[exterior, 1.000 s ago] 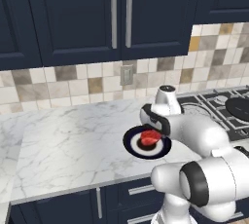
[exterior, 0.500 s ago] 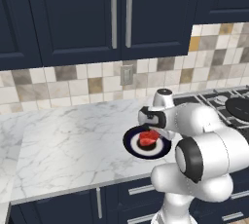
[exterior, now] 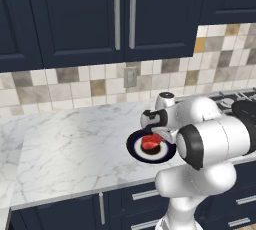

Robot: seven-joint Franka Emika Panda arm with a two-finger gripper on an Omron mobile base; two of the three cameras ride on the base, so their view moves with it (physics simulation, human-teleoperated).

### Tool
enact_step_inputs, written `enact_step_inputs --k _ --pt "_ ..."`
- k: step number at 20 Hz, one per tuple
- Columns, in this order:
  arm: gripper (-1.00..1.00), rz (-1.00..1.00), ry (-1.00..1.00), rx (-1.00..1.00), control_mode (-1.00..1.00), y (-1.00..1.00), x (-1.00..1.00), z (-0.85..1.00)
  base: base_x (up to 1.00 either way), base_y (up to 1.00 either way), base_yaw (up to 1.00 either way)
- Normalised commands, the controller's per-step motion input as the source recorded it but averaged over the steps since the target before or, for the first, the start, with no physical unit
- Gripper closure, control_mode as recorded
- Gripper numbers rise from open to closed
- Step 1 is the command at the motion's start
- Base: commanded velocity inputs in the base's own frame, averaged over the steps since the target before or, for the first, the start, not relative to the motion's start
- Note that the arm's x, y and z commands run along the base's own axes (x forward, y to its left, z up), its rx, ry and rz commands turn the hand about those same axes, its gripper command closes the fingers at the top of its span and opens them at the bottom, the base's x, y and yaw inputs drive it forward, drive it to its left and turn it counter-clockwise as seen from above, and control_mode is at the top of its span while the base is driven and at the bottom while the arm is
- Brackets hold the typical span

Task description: Place the steak on the plate and place the potato on the same plate.

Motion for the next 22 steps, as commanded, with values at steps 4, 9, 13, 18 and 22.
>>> enact_step_inputs --k 4,9,13,18,22 --pt "-1.0 0.0 0.0 0.0 -1.0 0.0 0.02 -0.08 0.0 0.0 0.0" --pt "-1.0 0.0 0.0 0.0 -1.0 0.0 0.0 0.0 0.0 0.0 0.0" --pt "-1.0 0.0 0.0 0.0 -1.0 0.0 0.0 0.0 0.0 0.0 0.0" --pt "-1.0 0.0 0.0 0.0 -1.0 0.0 0.0 0.09 0.0 0.0 0.0" --pt "-1.0 0.0 0.0 0.0 -1.0 0.0 -0.22 0.37 0.0 0.0 0.0"
